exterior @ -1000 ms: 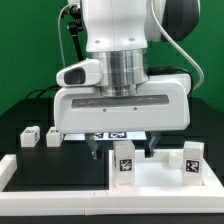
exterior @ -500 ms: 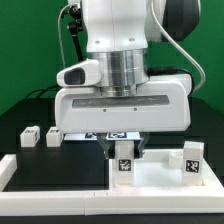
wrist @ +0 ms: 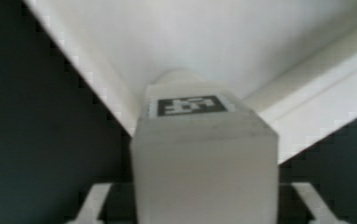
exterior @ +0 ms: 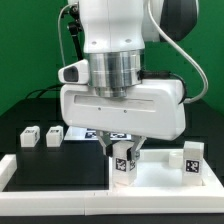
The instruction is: Assemble square table
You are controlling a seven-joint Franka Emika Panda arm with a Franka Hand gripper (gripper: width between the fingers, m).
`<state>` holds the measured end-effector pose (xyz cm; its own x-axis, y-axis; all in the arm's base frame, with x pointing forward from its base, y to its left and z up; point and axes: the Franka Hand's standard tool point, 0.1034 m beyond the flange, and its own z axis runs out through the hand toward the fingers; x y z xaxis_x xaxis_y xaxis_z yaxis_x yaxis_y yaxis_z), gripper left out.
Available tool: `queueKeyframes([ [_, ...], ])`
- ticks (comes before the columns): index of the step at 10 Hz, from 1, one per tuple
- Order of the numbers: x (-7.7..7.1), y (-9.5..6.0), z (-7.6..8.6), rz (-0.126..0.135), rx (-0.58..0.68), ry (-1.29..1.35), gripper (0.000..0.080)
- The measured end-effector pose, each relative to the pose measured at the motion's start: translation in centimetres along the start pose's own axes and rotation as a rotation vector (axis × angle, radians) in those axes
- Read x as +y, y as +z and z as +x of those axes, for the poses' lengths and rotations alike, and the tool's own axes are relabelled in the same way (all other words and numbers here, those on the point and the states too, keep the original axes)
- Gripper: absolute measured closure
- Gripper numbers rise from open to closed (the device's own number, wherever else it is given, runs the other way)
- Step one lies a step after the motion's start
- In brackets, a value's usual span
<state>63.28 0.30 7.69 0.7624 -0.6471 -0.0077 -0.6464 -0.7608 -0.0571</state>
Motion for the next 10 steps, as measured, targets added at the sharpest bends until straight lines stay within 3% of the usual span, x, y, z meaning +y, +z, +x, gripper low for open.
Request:
queueKeyframes([
  [1, 0.10, -0.01, -0.02, 0.000, -0.003, 0.143, 0.0506],
  [3, 0.33, -0.03, -0.17, 0.026, -0.072, 0.544, 0.0506],
  [4, 0.64, 0.05, 0.09, 0.048, -0.095, 0.624, 0.0506],
  [6, 0.87, 0.21, 0.05, 0.057, -0.107, 0.840, 0.0506],
  [8, 0.87, 0.25, 0.00, 0.054, -0.101, 0.769, 0.0499],
  [9, 0.61, 0.25, -0.19, 0.046, -0.080, 0.619, 0.0286],
  [10, -0.04, 0.08, -0.08, 0.055, -0.041, 0.433, 0.0286],
])
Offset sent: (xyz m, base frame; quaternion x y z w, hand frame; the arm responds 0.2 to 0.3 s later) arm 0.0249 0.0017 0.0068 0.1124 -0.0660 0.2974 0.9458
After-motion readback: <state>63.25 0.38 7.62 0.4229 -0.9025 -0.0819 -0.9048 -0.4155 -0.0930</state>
